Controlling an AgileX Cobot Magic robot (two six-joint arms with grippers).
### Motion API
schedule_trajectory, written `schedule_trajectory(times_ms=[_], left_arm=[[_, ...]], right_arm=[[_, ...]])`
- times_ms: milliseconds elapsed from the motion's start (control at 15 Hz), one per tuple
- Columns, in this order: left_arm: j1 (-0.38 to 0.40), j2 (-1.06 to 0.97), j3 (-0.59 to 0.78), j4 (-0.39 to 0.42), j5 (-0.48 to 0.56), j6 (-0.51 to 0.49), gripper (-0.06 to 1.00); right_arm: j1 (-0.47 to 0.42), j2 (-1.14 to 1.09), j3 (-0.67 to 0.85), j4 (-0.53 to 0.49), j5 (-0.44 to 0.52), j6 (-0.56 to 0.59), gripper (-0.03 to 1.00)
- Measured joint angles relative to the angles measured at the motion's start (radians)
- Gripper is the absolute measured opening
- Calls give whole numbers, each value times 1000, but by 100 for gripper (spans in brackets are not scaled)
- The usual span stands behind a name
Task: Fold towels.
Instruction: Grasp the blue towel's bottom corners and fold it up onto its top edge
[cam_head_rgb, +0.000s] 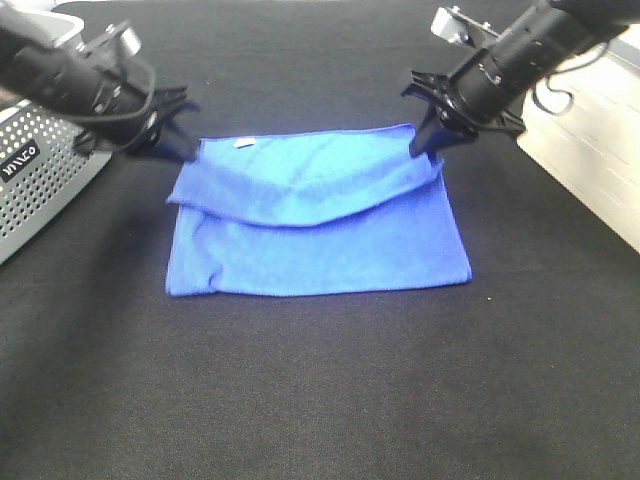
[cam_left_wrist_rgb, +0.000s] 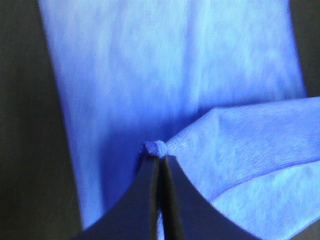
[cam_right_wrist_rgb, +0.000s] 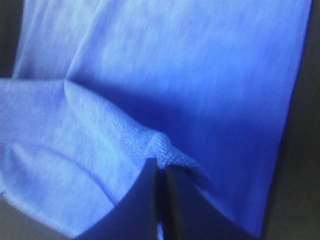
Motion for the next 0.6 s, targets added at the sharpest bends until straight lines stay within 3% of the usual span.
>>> schedule_trajectory(times_ms=[133, 200, 600], left_arm=[[0, 94, -148, 0, -13, -7, 0], [0, 94, -148, 0, -13, -7, 0], [0, 304, -463, 7, -84, -11, 0]], right_arm=[[0, 105, -175, -68, 1, 51, 0], [0, 105, -175, -68, 1, 51, 0], [0, 338, -515, -147, -49, 73, 0]])
